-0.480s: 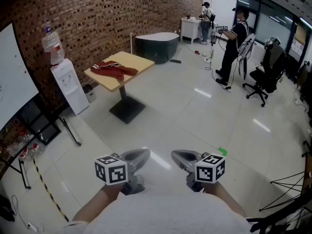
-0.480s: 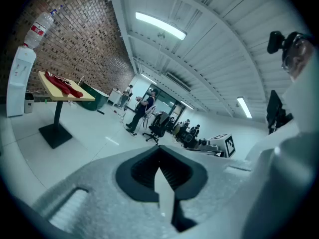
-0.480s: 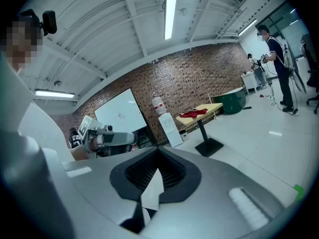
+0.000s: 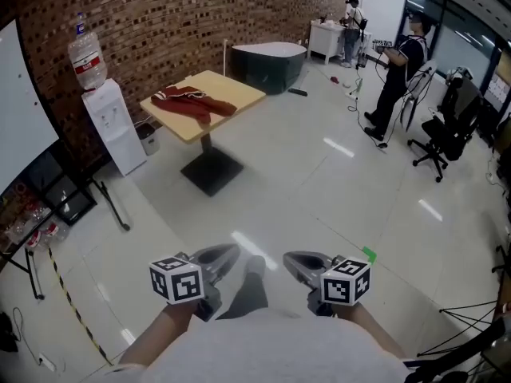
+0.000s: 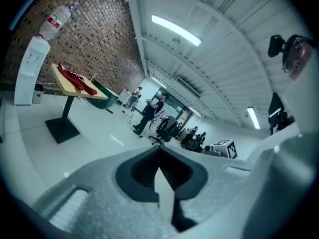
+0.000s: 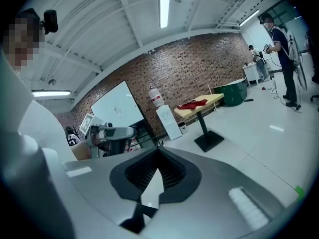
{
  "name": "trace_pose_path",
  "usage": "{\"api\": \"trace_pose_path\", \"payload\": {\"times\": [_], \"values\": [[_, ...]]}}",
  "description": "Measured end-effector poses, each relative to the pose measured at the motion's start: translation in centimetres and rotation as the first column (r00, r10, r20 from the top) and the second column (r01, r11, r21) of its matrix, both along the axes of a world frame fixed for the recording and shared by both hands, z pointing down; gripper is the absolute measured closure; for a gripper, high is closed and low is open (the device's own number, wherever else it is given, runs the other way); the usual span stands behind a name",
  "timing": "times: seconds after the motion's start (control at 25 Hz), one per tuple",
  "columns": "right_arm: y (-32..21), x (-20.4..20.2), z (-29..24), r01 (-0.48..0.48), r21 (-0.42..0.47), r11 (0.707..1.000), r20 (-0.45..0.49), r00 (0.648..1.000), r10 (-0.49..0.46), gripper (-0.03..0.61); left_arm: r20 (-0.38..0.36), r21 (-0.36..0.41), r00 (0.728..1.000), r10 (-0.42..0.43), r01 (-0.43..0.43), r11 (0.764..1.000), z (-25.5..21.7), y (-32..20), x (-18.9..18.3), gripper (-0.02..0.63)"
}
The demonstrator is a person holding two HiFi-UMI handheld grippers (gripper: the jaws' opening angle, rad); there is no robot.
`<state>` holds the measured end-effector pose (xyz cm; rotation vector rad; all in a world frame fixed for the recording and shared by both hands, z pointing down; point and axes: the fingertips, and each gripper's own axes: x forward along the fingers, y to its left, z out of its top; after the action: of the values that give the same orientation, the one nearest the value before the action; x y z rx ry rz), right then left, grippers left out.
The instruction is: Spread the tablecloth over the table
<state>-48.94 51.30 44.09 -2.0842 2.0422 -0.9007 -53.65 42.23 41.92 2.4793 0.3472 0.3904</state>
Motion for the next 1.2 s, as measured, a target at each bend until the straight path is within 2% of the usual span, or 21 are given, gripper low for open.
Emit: {"api": "trace_pose_path", "payload": {"times": [0.24,0.36,0.56,0.76,0.88,1.0,1.2], "values": [[-6.4,8.4,2.3,-0.013,-0.012,1.0,0.03,0.999,0.014,0.58,0.01,0.009,0.999,0.042,-0.042,0.999,1.5,-6.1,8.7,0.613],[-11.2,14.4,2.7,-0.036,0.0,0.999,0.038,0.999,0.036,0.58,0.012,0.003,1.0,0.024,-0.024,1.0,1.9,-11.8,14.6,0.612],[-20.9,25.4,3.2,-0.058,-0.04,0.998,0.096,0.993,0.062,0.58,0.03,-0.004,0.999,0.023,-0.022,1.0,1.6,-22.1,25.7,0.612],[-30.2,34.9,1.4,-0.047,-0.031,0.998,0.09,0.995,0.049,0.58,-0.008,-0.013,1.0,-0.004,0.004,1.0,-0.4,-31.4,35.0,0.612],[-33.4,38.6,1.5,-0.027,-0.035,0.999,0.083,0.996,0.03,0.58,-0.003,-0.019,0.999,-0.035,0.035,0.999,0.0,-34.9,38.1,0.612],[-35.9,40.9,1.6,0.003,-0.039,0.999,0.083,0.997,0.0,0.58,0.023,-0.025,0.997,-0.07,0.071,0.997,1.0,-37.5,39.5,0.612],[-40.4,43.7,2.0,0.091,-0.038,0.995,0.083,0.993,-0.088,0.58,0.059,-0.006,0.978,-0.2,0.2,0.98,2.7,-42.4,40.3,0.612]]}}
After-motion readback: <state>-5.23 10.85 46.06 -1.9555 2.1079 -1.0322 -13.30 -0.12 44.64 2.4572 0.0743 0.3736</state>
